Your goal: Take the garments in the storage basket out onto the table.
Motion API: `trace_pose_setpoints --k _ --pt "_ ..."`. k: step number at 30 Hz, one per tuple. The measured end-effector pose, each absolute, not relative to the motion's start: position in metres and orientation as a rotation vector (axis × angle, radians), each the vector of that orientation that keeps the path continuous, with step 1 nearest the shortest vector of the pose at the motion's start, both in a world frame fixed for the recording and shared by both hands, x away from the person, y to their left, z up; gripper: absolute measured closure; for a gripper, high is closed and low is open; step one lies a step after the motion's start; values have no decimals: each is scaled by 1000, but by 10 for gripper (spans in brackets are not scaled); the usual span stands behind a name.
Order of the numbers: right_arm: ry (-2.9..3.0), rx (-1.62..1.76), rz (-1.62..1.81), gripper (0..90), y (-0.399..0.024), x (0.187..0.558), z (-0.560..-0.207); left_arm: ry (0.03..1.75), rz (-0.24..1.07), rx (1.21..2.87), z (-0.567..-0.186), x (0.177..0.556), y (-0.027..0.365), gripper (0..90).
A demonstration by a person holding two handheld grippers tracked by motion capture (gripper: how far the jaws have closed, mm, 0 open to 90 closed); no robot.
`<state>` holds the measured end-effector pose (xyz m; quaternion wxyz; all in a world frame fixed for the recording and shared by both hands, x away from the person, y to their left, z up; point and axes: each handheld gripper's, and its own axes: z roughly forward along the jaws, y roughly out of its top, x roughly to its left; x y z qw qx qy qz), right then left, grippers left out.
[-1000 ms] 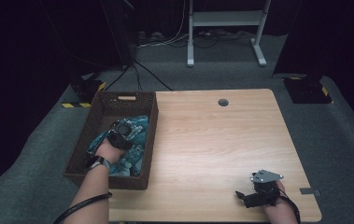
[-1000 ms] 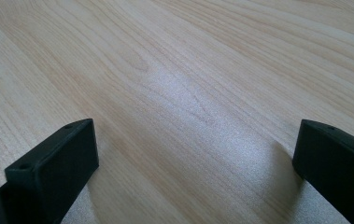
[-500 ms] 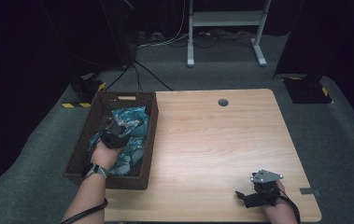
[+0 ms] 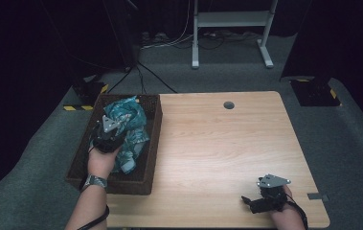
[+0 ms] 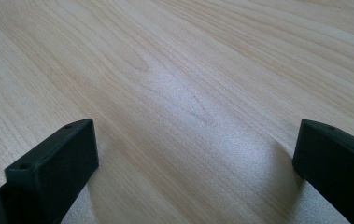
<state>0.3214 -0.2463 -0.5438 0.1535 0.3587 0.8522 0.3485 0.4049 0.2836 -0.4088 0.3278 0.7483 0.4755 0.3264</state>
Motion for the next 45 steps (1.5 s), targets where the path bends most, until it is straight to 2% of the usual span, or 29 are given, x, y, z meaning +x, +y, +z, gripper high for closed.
trace_pose_setpoints --k 17,33,45 --pt "2443 1030 999 2 -246 321 -544 1165 1074 1726 -389 378 291 780" --pt "2443 1030 999 2 -246 321 -544 1077 1182 1573 -375 362 286 780" --pt "2442 1030 999 2 -246 321 -544 976 1272 1439 -349 346 282 779"
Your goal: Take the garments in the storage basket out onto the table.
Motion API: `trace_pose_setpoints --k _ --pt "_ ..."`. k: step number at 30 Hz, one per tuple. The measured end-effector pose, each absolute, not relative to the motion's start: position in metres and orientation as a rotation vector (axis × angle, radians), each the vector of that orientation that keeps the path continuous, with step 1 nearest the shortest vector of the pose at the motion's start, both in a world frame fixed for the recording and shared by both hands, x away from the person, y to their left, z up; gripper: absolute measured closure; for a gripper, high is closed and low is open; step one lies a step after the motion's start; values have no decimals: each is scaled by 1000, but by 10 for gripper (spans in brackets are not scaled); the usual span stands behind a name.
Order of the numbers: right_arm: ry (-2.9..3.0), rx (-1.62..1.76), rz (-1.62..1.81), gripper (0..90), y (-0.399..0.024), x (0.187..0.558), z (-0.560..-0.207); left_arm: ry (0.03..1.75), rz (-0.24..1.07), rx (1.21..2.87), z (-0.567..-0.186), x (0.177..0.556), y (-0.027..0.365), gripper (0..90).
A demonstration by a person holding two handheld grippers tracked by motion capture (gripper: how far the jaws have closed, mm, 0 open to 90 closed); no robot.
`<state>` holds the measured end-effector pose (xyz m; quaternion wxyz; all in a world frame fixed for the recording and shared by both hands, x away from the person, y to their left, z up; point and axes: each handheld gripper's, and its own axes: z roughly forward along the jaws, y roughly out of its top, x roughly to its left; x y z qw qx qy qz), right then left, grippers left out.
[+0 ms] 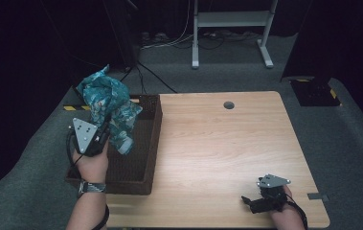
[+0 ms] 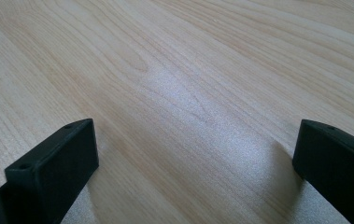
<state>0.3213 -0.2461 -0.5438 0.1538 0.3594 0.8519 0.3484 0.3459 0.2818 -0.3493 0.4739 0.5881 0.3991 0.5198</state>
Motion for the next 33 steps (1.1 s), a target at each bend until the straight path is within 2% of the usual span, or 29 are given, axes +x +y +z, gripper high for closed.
trace_pose_setpoints --k 9,33 --pt "2442 1031 999 2 -246 321 -544 919 1286 1308 -334 333 278 778" --pt "2441 1031 999 2 -246 321 -544 797 1275 1282 -323 321 252 775"
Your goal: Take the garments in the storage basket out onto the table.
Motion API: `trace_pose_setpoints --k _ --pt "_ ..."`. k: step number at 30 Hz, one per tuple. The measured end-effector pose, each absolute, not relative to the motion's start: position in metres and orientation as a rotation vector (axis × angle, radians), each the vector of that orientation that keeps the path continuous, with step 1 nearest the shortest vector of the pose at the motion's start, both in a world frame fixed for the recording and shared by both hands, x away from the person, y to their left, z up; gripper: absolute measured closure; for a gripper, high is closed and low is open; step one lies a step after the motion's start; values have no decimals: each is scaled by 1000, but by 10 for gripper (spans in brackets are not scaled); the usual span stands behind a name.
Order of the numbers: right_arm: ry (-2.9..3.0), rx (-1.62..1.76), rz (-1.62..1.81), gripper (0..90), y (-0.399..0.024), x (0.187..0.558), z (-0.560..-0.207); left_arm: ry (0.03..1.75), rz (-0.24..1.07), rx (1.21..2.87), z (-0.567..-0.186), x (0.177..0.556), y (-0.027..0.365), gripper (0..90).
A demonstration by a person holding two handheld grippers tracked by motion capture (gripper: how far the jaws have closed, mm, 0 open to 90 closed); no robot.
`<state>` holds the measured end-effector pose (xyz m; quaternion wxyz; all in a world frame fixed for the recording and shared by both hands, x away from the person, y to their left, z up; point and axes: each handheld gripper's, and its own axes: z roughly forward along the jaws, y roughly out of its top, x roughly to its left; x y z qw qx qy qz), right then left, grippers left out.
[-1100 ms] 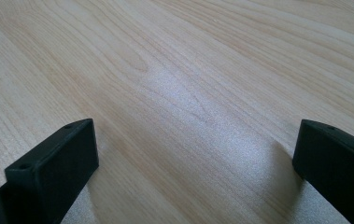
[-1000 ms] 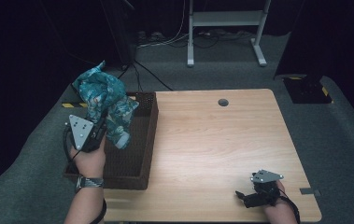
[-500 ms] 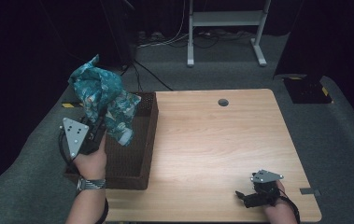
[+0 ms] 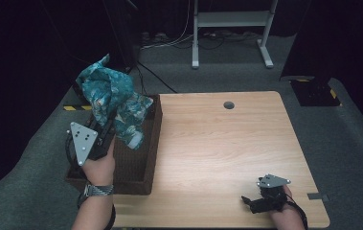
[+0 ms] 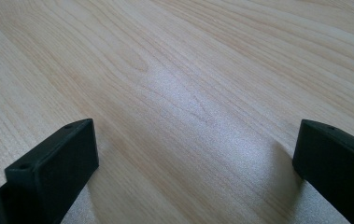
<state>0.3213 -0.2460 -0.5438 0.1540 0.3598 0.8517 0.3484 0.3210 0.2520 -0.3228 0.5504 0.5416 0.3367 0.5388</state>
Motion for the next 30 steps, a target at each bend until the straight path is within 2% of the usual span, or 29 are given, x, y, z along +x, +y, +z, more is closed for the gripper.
trace_pose_setpoints --k 30 --pt "2445 1026 999 2 -246 321 -544 699 1187 1290 -310 322 203 776"
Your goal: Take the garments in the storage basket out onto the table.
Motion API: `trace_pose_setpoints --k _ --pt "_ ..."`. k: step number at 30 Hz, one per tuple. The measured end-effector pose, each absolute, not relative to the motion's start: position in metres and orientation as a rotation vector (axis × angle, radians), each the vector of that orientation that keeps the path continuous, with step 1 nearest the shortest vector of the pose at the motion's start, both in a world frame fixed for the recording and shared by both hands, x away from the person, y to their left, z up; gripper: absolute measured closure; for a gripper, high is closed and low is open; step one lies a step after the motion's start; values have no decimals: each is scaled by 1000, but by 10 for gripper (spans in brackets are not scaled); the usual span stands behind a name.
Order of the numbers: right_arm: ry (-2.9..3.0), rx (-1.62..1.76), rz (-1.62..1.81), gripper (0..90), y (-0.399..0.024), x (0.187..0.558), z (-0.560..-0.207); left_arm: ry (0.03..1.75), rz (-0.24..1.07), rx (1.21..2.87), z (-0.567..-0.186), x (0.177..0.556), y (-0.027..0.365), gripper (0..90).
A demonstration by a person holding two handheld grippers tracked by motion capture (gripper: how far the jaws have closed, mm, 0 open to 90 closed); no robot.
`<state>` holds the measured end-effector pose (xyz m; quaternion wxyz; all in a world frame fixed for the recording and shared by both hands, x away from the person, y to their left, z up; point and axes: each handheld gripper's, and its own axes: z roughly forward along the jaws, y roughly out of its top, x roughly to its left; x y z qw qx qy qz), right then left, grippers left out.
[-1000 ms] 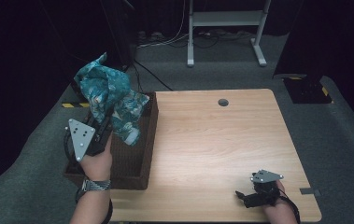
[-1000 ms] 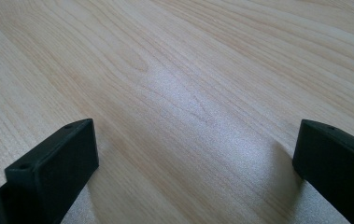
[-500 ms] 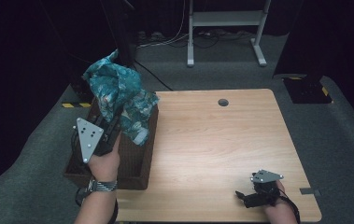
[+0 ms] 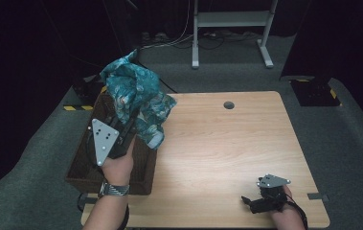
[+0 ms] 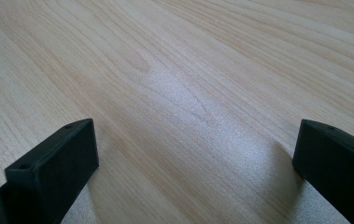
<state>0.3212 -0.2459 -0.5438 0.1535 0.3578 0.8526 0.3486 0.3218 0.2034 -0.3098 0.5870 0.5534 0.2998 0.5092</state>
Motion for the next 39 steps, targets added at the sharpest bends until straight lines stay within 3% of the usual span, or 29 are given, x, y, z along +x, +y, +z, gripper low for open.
trace_pose_setpoints --k 39 --pt "2445 1025 1000 2 -246 321 -544 624 1055 1343 -317 335 149 775"
